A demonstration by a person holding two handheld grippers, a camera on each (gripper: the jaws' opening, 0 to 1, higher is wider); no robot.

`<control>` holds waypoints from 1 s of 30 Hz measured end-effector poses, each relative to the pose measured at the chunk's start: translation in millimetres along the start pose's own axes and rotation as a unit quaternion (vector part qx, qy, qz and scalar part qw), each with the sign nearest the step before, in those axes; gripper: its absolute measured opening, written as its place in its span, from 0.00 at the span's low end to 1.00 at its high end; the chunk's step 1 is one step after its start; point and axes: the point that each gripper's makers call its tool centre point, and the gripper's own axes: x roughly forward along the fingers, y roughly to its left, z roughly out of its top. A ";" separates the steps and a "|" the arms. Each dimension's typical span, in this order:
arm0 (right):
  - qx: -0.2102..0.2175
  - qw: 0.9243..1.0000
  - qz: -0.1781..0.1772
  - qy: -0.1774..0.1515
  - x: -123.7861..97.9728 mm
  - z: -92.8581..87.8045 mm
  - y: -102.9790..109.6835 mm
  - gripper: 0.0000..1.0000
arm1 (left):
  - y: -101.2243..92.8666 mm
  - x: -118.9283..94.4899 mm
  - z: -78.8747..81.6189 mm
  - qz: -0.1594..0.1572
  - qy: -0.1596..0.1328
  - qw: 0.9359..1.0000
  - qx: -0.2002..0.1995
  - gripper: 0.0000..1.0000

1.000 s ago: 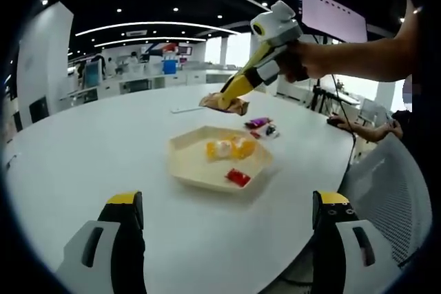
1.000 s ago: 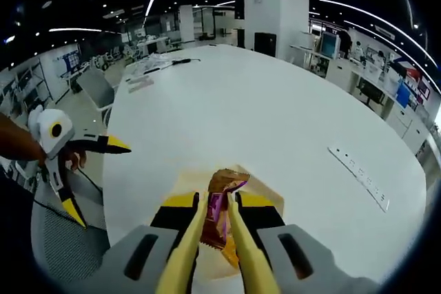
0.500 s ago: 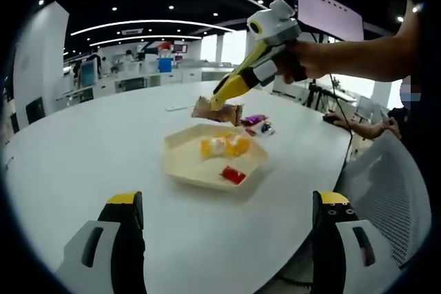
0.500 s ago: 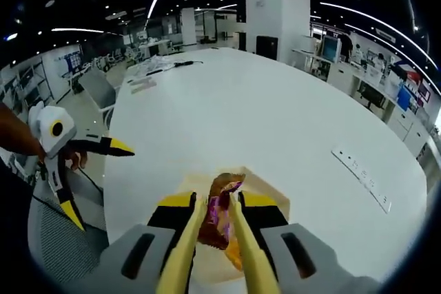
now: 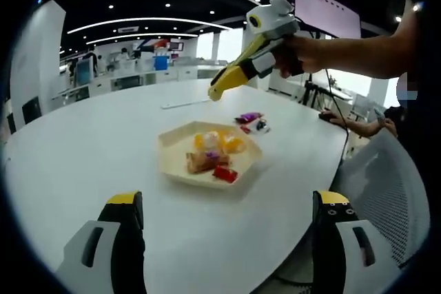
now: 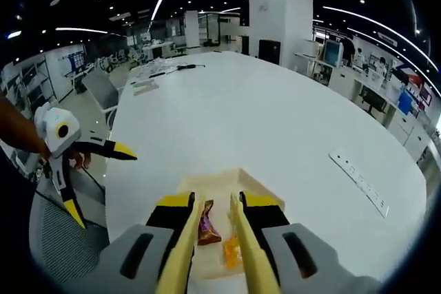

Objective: Place the target food into the container with the food tongs after gripping and lifting it, then release it inside without dropping or visibly crushing the food.

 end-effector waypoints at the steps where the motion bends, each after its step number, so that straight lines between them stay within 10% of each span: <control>1: 0.001 1.000 0.003 -0.002 -1.8 0.3 -0.1 0.25 | -0.1 0.1 -0.5 0.000 0.001 1.000 0.000 0.99; 30: -0.059 0.998 0.029 -0.014 -66.9 -29.8 -33.2 0.25 | 10.6 -1.9 0.7 0.031 -0.003 0.999 0.014 0.99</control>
